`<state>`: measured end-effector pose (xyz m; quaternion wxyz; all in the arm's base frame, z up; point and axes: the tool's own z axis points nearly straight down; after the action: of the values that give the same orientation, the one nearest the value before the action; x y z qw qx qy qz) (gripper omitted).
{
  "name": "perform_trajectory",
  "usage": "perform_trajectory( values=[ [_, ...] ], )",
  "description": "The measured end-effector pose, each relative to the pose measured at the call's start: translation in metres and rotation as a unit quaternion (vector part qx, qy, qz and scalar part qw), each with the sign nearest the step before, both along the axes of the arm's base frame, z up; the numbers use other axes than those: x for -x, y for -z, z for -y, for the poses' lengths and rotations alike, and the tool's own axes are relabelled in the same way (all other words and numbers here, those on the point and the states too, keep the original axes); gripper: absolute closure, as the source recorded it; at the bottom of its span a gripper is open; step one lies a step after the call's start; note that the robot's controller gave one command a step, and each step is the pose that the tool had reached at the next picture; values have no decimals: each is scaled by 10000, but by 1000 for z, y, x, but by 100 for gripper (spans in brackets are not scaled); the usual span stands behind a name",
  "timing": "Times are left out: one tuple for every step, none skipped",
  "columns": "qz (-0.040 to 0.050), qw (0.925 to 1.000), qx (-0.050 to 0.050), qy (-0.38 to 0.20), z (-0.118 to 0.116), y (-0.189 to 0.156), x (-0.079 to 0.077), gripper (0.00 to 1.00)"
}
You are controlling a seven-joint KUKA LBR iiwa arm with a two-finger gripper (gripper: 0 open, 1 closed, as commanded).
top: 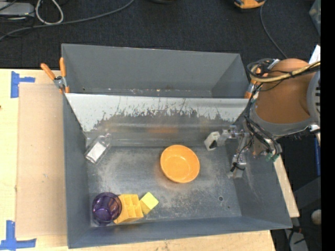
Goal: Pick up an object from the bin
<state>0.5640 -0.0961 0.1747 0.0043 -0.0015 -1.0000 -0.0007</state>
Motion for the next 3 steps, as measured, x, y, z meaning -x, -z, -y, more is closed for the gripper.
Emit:
perform_trajectory(
  values=[
    [36,10000,4,-20,-1,-4,-2,0],
    [57,9988,2,-486,-58,72,-6,0],
    [44,9908,9,-1355,-79,60,12,0]
  ],
)
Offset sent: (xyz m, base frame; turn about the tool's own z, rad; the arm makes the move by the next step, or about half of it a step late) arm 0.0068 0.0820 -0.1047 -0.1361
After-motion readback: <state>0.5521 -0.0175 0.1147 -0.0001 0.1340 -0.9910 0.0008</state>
